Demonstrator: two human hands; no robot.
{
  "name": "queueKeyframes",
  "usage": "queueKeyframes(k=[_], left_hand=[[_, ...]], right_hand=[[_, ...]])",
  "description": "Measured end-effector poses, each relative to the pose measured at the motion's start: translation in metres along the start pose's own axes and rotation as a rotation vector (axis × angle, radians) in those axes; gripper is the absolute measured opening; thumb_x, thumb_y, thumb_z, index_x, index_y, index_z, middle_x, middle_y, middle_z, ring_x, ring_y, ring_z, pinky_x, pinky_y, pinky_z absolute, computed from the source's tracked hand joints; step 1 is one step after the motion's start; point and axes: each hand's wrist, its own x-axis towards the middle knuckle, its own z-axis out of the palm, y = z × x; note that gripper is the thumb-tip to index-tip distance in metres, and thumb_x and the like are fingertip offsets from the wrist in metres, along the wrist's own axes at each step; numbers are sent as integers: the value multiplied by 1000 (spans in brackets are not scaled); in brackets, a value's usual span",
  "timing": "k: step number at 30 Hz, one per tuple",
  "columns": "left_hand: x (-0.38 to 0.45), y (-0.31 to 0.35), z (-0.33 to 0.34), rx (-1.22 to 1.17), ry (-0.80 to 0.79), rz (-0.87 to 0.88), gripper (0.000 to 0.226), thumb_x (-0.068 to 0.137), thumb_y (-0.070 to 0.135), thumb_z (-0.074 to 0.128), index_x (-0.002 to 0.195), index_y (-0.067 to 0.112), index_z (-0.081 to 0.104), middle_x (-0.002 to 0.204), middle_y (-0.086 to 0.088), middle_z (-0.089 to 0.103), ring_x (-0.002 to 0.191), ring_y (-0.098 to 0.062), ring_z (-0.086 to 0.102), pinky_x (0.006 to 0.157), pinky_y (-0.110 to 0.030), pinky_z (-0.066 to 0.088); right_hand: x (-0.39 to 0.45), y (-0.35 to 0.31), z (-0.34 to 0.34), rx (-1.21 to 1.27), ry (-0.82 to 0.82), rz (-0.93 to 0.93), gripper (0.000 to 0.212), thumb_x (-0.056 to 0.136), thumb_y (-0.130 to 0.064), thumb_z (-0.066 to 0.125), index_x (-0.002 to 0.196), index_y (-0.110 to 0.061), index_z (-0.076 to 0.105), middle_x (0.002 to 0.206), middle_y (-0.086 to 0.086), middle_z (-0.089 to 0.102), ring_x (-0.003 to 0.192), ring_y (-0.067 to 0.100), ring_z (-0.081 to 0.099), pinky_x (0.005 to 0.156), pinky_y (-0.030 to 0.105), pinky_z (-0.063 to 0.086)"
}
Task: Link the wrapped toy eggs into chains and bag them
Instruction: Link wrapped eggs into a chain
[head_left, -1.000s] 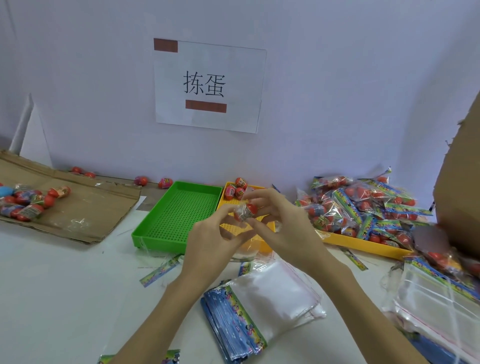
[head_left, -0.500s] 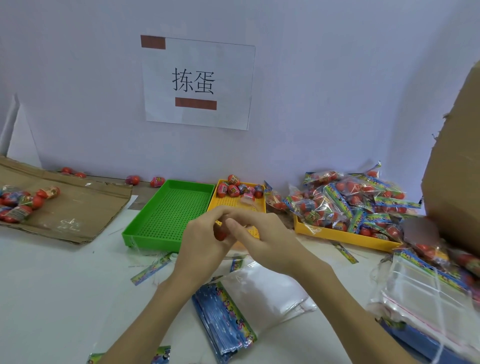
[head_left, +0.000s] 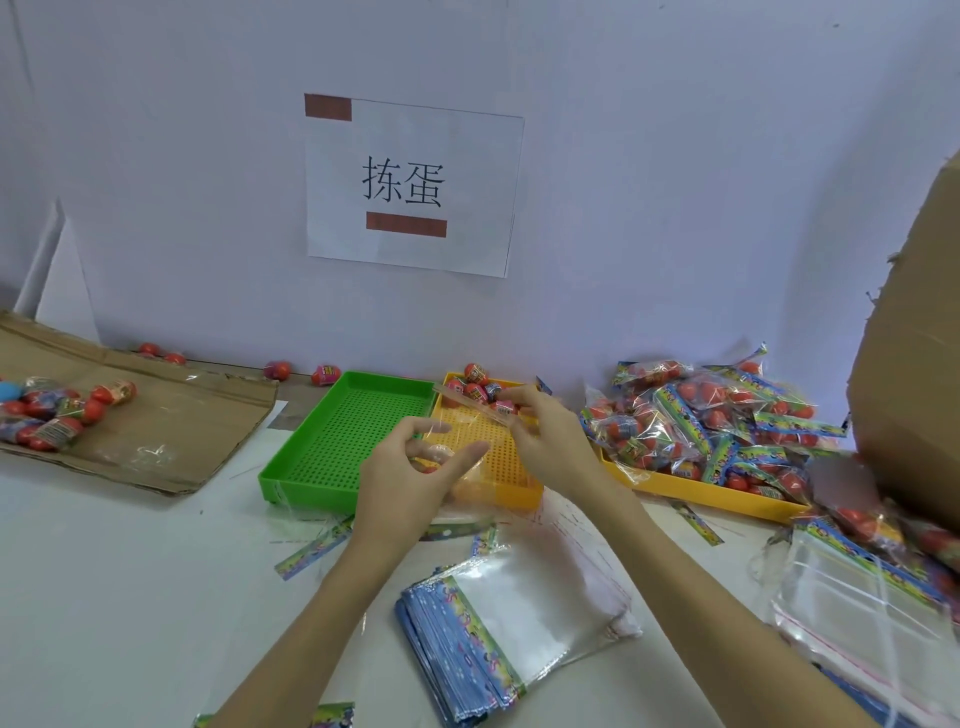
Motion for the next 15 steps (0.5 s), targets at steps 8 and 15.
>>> queueKeyframes(k=[8, 15], left_hand=[[-2, 6, -2, -90, -70, -52, 47, 78, 44, 86, 115, 23, 66, 96, -6, 71, 61, -13, 73, 52, -22, 54], [0, 2, 0, -142, -150, -63, 39, 82, 28, 88, 114, 24, 66, 94, 0, 75, 72, -21, 77, 55, -29, 55]], right_hand=[[48, 22, 29, -483, -310, -4, 34, 107, -12, 46, 138, -11, 60, 151, 10, 48, 134, 28, 47, 112, 39, 42], [34, 18, 28, -171, -38, 20, 45, 98, -2, 60, 142, -11, 55, 135, 8, 62, 122, 23, 58, 103, 33, 51]])
